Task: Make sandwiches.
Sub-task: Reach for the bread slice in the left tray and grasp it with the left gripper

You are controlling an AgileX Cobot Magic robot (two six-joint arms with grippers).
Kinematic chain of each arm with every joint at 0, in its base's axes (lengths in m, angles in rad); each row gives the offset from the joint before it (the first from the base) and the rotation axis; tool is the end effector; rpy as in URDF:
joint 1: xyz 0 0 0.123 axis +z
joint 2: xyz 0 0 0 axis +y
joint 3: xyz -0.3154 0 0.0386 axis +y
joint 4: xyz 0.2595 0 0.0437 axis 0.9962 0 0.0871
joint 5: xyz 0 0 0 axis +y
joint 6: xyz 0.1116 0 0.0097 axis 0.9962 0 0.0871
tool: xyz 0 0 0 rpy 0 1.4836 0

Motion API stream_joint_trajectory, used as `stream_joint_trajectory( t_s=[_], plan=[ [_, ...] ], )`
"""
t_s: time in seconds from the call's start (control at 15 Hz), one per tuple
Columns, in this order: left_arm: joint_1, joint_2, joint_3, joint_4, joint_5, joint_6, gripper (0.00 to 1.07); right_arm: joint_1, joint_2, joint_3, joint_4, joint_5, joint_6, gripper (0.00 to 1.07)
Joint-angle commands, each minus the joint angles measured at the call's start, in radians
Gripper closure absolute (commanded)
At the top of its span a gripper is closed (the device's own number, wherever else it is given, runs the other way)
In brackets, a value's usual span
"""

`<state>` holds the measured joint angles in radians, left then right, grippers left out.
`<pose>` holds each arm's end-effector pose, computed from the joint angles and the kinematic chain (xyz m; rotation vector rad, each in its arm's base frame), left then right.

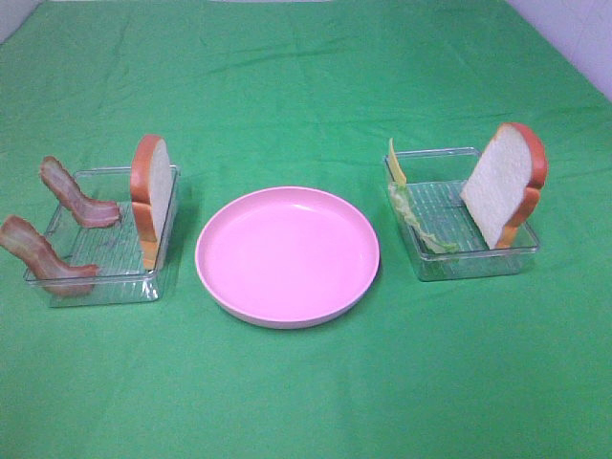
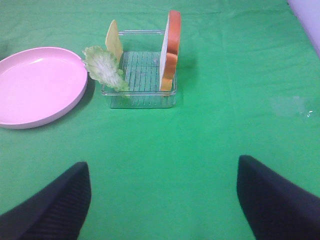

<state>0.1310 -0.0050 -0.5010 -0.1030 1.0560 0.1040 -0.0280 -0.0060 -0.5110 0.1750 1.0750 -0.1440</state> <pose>-0.0085 -0.0112 0.2744 -0.0226 2.0293 0.0251 -0.0122 0.0175 0.2763 -0.1290 2.0266 0.1009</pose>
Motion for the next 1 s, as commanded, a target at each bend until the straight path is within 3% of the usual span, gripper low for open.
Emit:
stream_joint_trajectory(
  t_s=[0.07,1.0],
  plan=[
    [0.002,-0.020,0.002,-0.005,-0.010,-0.001,0.29,-0.006,-0.014,0.004,-0.002,-0.012,-0.001,0.31],
    [0.002,-0.020,0.002,-0.005,-0.010,-0.001,0.29,-0.006,-0.014,0.004,-0.002,-0.012,-0.001,0.31]
  ],
)
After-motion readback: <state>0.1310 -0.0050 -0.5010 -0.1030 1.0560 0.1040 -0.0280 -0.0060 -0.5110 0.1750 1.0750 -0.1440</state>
